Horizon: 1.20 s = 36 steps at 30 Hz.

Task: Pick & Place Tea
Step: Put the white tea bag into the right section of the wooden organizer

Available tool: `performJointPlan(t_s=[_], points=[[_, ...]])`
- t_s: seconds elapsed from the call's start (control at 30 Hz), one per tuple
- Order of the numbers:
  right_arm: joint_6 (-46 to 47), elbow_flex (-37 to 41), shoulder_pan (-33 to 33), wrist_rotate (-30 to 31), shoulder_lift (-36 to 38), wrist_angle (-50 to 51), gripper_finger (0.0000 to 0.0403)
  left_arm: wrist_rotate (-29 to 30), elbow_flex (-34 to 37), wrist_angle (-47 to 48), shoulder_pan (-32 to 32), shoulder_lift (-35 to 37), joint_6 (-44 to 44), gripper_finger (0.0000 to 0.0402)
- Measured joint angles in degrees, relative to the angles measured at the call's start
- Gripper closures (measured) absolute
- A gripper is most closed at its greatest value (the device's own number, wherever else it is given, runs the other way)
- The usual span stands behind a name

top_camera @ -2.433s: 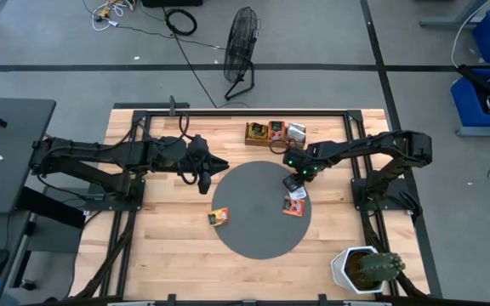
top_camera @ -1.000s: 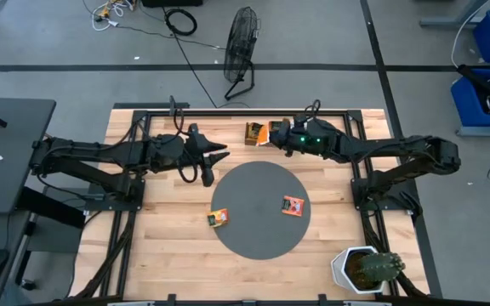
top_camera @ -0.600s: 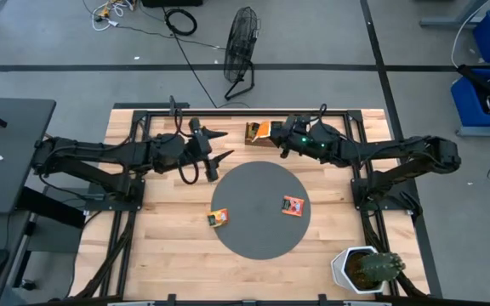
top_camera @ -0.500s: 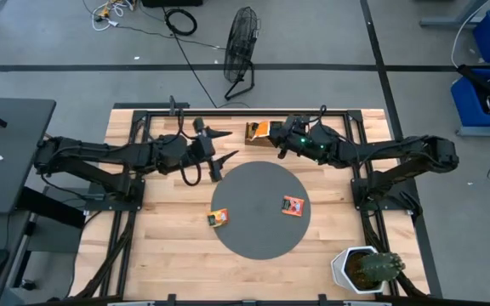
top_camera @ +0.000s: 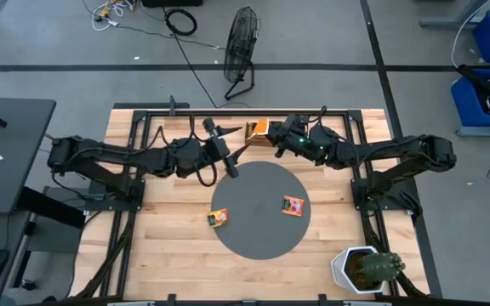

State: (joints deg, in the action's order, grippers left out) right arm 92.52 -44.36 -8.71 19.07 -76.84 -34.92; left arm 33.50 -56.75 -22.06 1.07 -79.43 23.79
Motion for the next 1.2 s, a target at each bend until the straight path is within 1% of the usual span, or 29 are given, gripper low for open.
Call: performJointPlan(t_s=[0.13, 0.23, 0.4, 0.53, 0.7, 0.9, 1.0, 1.2], points=[[-1.86, -1.53, 0.00, -0.02, 0.00, 0.60, 0.0403, 0.02, -0.04, -2.39, -0.16, -1.56, -0.17, 0.0147], [-2.94, -2.62, -0.01, -0.61, 0.00, 1.90, 0.0403, -0.02, 0.02, -2.13, -0.16, -1.78, -0.19, 0.0148], [-3.03, -2.91, 0.00, -0.65, 0.00, 3.09, 0.0403, -0.03, 0.01, -6.15, -0.57, -1.70, -0.48, 0.0155], [-3.03, -2.91, 0.00, -0.67, 0.00, 3.03, 0.0403, -0.01, 0.00, -6.75, -0.97, -1.67, -0.56, 0.0175], [-2.09, -2.91, 0.00, -1.07, 0.00, 3.00, 0.0403, -0.12, 0.00, -6.84, -1.27, -1.67, -0.65, 0.0214], [-1.72, -2.91, 0.15, -1.76, 0.00, 2.93, 0.0403, -1.52, 0.00, -7.32, -1.27, -2.03, -0.67, 0.0251], [-1.32, -2.91, 0.37, -2.03, 0.00, 2.97, 0.0403, -2.68, -0.04, -7.91, -1.30, -2.77, -0.68, 0.0262], [-1.30, -2.91, 0.44, -2.12, 0.00, 2.89, 0.0403, -2.95, -0.02, -8.06, -1.27, -4.76, -2.52, 0.0265]])
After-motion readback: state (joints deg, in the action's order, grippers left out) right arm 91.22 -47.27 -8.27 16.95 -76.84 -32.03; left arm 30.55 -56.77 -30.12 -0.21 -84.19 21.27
